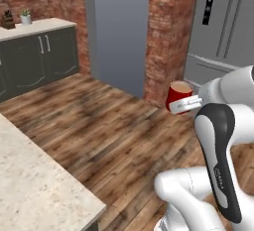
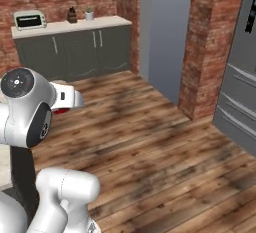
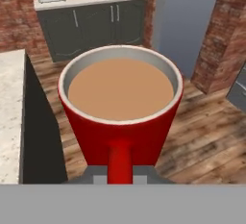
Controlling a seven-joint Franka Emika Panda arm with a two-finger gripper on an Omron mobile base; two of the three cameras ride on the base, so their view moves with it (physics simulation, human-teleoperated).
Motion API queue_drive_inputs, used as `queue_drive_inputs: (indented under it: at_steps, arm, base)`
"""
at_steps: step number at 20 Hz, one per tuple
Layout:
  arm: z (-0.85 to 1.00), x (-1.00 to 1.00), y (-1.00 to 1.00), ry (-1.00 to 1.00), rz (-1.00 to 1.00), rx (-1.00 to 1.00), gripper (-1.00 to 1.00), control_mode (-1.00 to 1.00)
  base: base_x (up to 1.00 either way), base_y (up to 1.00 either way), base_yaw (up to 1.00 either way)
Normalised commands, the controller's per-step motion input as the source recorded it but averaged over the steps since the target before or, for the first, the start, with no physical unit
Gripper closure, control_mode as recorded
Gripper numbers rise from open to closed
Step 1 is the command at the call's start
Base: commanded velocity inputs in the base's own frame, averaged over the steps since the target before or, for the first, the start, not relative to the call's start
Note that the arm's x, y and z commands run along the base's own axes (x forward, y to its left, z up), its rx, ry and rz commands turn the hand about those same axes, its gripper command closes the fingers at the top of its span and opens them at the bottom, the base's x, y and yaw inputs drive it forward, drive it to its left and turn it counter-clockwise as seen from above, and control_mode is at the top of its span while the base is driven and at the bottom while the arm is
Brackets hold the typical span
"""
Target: Pick the cup of tea, navigate to the dining table, and place it on the saucer.
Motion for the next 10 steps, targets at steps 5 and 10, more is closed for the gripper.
queue_drive_inputs:
  at_steps: [5,10]
  arm:
    - [0.0,0.0,0.0,0.0,0.0,0.0,1.0,1.0]
    - [0.0,0.0,0.0,0.0,0.0,0.0,1.0,1.0]
  base:
    - [0.88,-0.71,0.27]
    - [0.89,-0.42,0.52]
